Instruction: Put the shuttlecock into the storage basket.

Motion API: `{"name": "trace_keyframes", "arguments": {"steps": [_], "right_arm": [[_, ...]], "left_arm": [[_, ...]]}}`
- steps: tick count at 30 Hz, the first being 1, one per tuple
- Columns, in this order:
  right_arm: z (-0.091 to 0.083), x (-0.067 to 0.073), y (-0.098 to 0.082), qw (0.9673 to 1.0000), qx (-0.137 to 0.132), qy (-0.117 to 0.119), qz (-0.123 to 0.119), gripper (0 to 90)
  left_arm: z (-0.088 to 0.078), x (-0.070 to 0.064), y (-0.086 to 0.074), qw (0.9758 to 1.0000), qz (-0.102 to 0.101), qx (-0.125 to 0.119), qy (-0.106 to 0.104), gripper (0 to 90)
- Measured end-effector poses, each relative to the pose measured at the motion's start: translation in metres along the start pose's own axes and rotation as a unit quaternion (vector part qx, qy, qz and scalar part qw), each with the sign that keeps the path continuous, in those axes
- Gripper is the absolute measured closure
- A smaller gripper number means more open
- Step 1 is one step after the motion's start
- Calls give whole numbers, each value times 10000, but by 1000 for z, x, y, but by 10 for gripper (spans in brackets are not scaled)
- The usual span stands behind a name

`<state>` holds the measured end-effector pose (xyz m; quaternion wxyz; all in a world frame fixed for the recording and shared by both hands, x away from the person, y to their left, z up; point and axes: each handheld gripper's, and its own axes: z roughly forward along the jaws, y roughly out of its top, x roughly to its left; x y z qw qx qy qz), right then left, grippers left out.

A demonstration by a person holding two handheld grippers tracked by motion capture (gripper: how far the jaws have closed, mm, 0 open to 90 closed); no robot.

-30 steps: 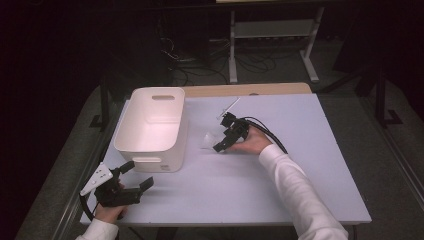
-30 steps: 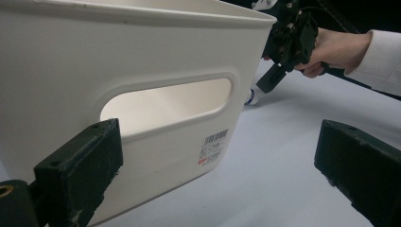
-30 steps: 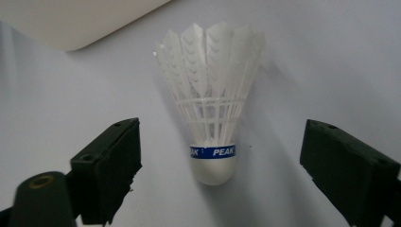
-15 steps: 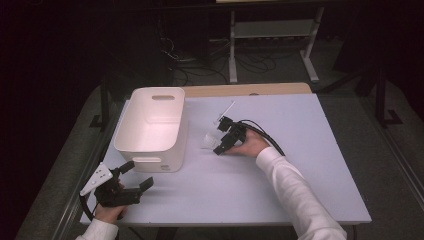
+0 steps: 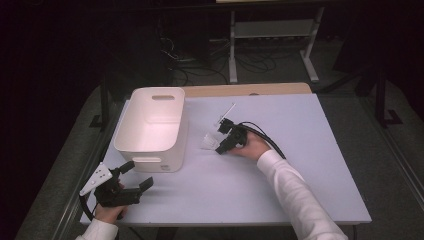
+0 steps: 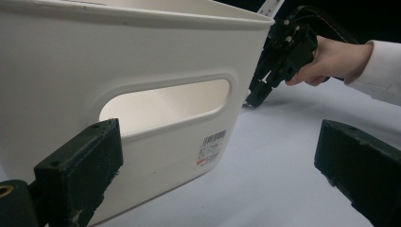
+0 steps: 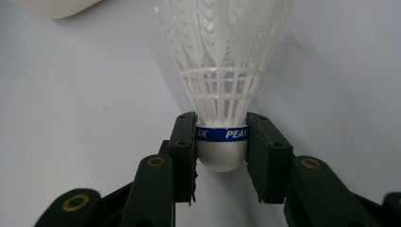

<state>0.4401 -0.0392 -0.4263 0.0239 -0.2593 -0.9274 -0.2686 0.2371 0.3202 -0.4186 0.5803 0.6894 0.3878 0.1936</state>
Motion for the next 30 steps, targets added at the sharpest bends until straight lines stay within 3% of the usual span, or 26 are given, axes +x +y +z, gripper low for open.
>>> {"name": "trace_keyframes", "arguments": {"steps": [15, 18, 30], "right_arm": [[-27, 11, 3, 9993, -346, 28, 110, 636], [-31, 10, 4, 9990, -447, 35, 31, 636], [-55, 13, 6, 9971, -749, 99, 94, 636]], "left_arm": [[0, 0, 0, 10000, -11, -11, 10, 15], [0, 0, 0, 10000, -3, -2, 19, 15], [1, 0, 0, 10000, -56, -5, 29, 15]]}}
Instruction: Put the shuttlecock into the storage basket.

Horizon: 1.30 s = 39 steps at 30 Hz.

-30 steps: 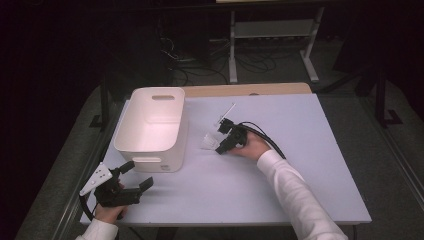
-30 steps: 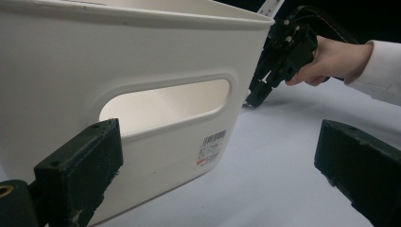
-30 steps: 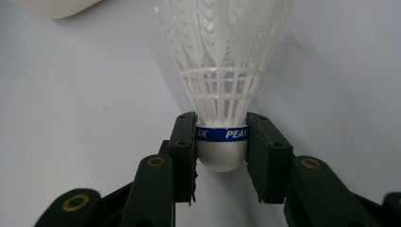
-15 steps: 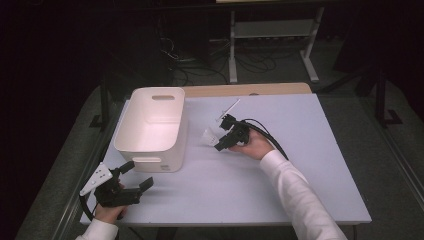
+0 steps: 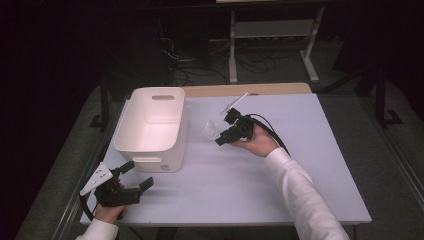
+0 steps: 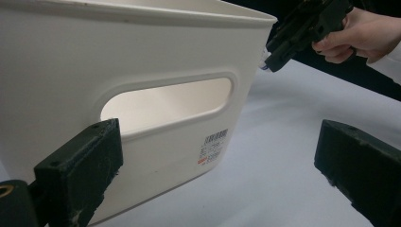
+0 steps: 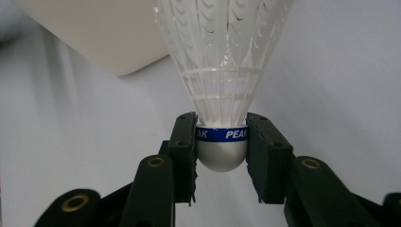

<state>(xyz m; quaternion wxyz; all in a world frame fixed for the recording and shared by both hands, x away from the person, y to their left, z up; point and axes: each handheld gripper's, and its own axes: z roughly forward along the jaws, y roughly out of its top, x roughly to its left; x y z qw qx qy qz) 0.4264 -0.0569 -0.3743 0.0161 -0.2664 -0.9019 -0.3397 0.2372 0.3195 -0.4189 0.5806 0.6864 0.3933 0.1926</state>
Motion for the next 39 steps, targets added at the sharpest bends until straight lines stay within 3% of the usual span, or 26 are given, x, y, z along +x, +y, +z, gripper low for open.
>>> {"name": "trace_keyframes", "arguments": {"steps": [3, 7, 24, 31, 39], "right_arm": [[-7, 3, 4, 10000, -78, 17, 0, 636], [-13, 5, 11, 9997, -183, -30, -185, 636], [-32, 22, 40, 9986, -261, -68, -462, 636], [-36, 29, 49, 9983, -387, 71, -439, 635], [-39, 34, 62, 9979, -395, 58, -507, 635]], "left_arm": [[0, 0, 0, 10000, -1, 5, -1, 15], [0, 1, 0, 10000, 12, 10, 6, 15], [-1, 1, 0, 10000, 56, -20, 8, 15], [-1, 1, 0, 10000, 53, -8, 14, 15], [-1, 1, 0, 10000, 58, -21, 7, 15]]}}
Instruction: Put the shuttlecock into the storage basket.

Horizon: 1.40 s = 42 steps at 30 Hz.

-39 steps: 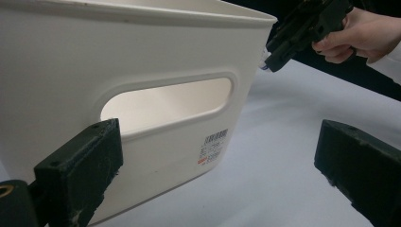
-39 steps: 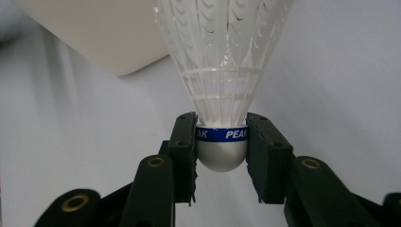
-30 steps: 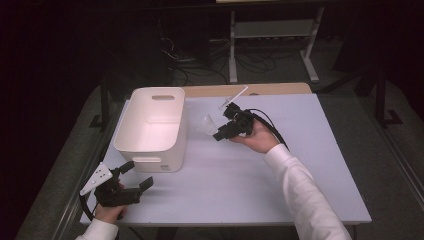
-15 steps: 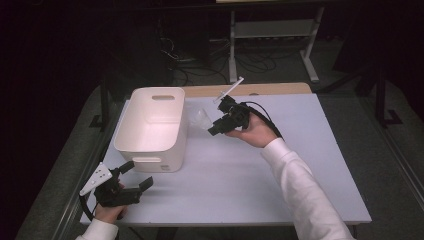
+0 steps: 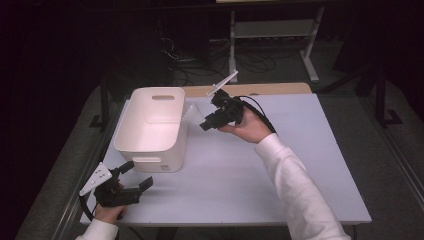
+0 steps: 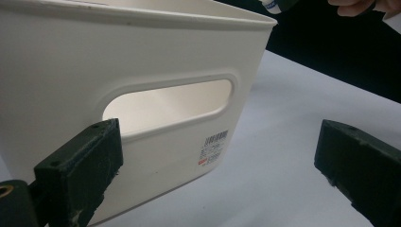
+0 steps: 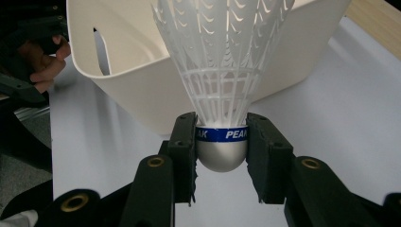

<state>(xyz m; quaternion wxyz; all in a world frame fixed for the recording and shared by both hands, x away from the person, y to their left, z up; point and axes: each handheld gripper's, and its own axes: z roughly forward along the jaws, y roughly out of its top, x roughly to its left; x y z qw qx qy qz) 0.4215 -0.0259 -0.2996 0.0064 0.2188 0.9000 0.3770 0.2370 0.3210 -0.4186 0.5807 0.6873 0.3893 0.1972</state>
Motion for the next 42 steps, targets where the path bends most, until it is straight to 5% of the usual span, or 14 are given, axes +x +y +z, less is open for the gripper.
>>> {"name": "trace_keyframes", "arguments": {"steps": [23, 42], "right_arm": [[-11, 13, 32, 9994, -241, -16, -228, 635], [8, 24, 53, 9991, -208, 158, -342, 635]], "left_arm": [[0, 0, 0, 10000, 10, 13, 2, 15], [-1, -1, 0, 10000, -10, 1, -3, 15]]}}
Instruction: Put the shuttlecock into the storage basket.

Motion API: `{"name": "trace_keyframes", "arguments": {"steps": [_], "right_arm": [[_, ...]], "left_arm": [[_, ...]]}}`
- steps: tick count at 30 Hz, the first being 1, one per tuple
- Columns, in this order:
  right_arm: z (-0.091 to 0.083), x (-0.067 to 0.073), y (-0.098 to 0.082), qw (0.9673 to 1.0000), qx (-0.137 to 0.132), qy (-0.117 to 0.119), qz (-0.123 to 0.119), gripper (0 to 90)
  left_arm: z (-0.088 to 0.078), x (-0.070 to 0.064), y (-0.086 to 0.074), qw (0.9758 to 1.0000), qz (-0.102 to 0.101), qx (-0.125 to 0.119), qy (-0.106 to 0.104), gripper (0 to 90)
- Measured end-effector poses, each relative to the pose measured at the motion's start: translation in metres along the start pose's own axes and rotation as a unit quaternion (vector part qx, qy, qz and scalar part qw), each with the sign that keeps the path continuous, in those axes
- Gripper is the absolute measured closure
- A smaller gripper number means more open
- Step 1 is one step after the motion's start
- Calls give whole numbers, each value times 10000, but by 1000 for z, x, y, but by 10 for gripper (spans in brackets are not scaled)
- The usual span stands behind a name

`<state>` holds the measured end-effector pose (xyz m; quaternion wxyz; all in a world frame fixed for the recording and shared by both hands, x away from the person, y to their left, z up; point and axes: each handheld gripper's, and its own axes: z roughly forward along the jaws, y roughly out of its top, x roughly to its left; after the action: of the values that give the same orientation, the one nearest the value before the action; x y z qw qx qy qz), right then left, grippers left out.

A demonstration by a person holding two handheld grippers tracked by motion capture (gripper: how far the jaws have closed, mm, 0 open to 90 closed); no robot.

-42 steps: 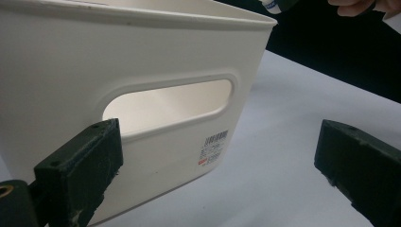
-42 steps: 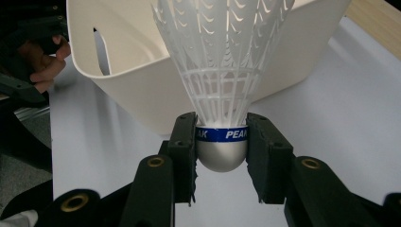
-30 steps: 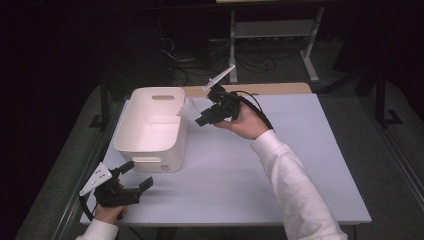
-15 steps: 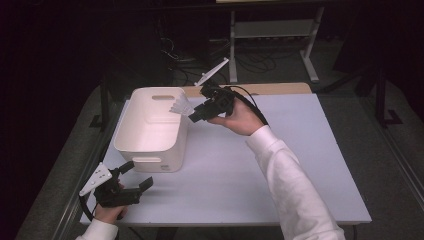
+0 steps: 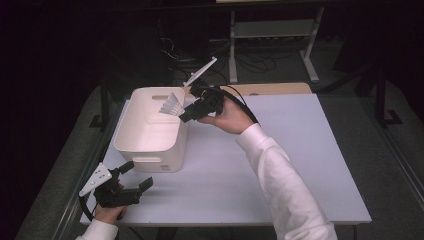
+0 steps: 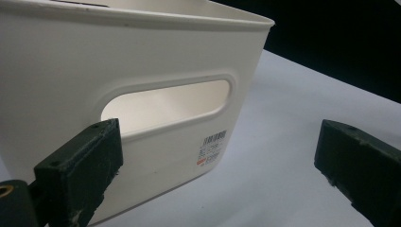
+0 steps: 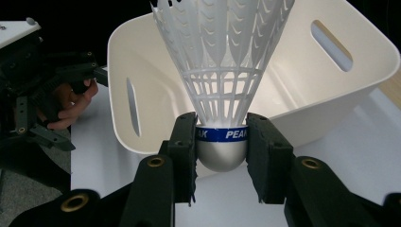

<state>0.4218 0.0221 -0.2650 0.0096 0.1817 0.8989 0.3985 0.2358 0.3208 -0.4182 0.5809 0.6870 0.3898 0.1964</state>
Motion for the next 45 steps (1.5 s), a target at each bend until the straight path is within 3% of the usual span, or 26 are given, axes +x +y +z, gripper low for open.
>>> {"name": "trace_keyframes", "arguments": {"steps": [20, 45], "right_arm": [[18, 11, 13, 9997, -25, 168, -153, 635], [43, 18, 16, 9993, -51, 364, -110, 634]], "left_arm": [[0, 0, 0, 10000, -21, -32, -3, 15], [-1, 0, 0, 10000, -26, -52, 4, 15]]}}
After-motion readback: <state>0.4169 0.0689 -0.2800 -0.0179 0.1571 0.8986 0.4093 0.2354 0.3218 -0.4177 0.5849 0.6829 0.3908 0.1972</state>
